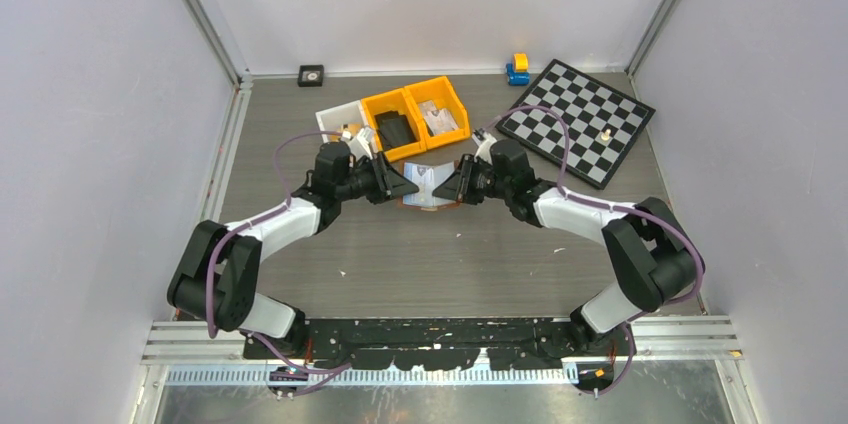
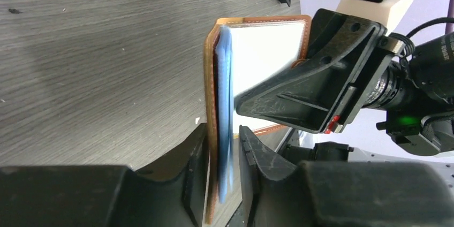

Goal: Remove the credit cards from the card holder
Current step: Remove the credit card from the card holder.

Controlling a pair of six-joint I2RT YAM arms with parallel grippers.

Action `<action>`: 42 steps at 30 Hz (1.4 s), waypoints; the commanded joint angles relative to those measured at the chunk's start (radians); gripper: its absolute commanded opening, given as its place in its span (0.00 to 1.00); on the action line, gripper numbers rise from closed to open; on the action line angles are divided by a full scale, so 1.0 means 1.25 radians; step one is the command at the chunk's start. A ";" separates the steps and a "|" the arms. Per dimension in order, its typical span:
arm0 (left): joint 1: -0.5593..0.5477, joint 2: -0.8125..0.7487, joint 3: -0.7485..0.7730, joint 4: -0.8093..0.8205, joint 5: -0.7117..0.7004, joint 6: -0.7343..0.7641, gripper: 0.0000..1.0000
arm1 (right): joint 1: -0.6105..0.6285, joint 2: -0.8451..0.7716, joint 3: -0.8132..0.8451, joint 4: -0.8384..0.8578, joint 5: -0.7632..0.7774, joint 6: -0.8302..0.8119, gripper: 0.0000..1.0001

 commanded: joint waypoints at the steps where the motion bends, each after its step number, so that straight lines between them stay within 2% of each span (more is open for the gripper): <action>1: 0.003 -0.025 0.029 -0.018 -0.011 0.023 0.17 | 0.006 -0.056 0.013 0.040 0.008 -0.013 0.08; 3: 0.007 -0.027 0.030 -0.023 -0.012 0.022 0.04 | 0.005 -0.066 0.013 0.028 0.024 -0.019 0.16; 4: 0.009 -0.027 0.030 -0.024 -0.010 0.022 0.00 | 0.005 -0.071 0.012 0.016 0.042 -0.023 0.22; 8: 0.013 -0.028 0.030 -0.027 -0.009 0.021 0.00 | -0.007 -0.128 -0.006 -0.041 0.149 -0.030 0.43; 11: 0.016 -0.031 0.028 -0.028 -0.011 0.019 0.00 | -0.031 -0.206 -0.046 -0.042 0.204 -0.029 0.49; 18: 0.019 -0.043 0.022 -0.041 -0.032 0.025 0.00 | -0.035 -0.341 -0.095 -0.036 0.246 -0.065 0.47; 21: 0.019 -0.042 0.022 -0.042 -0.031 0.026 0.00 | -0.034 -0.370 -0.124 0.035 0.181 -0.064 0.43; 26: 0.018 -0.024 0.010 0.042 0.025 -0.006 0.00 | -0.026 -0.295 -0.108 0.145 0.016 -0.032 0.30; 31: 0.019 -0.009 0.003 0.108 0.069 -0.046 0.00 | -0.023 -0.203 -0.074 0.131 0.012 -0.007 0.18; 39: 0.019 -0.036 -0.007 0.130 0.081 -0.067 0.00 | -0.025 -0.102 -0.014 0.052 0.014 0.009 0.18; 42: 0.019 -0.042 -0.009 0.147 0.094 -0.085 0.00 | -0.032 -0.081 -0.014 0.076 -0.007 0.028 0.20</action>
